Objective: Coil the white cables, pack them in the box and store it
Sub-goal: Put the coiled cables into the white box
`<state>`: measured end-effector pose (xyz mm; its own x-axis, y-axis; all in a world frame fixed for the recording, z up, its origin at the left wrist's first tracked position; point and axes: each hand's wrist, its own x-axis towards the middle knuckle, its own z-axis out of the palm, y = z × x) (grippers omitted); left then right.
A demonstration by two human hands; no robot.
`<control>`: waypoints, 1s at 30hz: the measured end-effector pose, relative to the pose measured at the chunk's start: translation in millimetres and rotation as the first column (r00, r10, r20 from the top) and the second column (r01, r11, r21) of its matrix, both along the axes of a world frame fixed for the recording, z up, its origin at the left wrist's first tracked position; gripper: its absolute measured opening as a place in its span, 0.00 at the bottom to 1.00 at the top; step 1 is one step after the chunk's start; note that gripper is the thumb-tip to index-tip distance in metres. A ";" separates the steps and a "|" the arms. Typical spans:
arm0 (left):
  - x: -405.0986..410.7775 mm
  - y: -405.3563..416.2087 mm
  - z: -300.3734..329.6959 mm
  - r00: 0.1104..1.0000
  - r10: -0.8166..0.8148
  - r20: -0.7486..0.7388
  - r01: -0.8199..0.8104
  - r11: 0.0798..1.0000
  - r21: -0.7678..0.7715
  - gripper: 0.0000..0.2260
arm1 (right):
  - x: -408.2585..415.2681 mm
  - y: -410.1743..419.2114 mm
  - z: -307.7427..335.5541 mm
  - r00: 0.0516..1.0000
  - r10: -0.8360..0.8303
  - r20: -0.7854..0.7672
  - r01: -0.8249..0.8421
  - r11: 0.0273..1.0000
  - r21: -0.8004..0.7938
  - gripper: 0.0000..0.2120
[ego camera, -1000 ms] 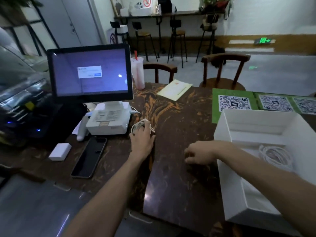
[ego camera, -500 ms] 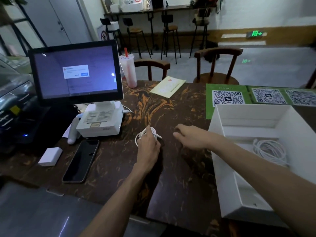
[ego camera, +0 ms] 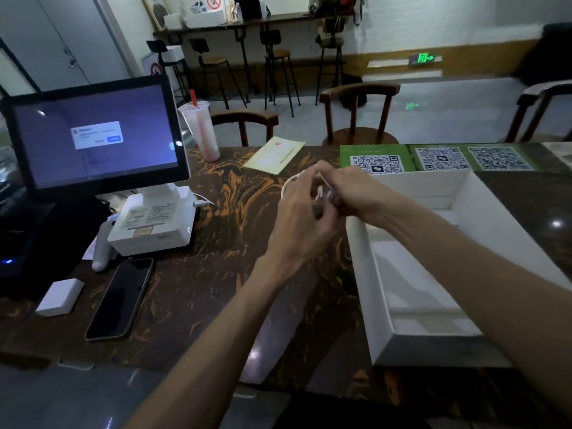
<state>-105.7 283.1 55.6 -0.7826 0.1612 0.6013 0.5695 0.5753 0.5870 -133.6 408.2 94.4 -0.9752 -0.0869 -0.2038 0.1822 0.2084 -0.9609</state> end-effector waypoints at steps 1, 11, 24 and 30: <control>1.7 11.4 11.1 0.997 -0.008 -0.071 0.011 0.999 0.036 0.17 | 2.7 16.3 5.7 0.998 -0.054 -0.023 0.053 0.998 -0.018 0.24; -20.4 84.3 4.9 0.690 -0.005 0.724 -0.030 0.999 0.035 0.25 | 29.7 114.8 -22.9 0.966 -0.165 0.197 0.156 0.986 0.061 0.20; -24.4 96.7 -16.3 0.689 0.082 0.720 -0.001 0.994 -0.112 0.22 | 35.6 102.5 -73.0 0.966 0.081 0.247 -0.257 0.429 0.866 0.20; -32.1 106.1 -16.9 0.689 0.078 0.721 -0.008 0.995 -0.101 0.21 | 49.3 115.3 -48.5 0.995 -0.046 -0.085 0.096 0.495 0.863 0.21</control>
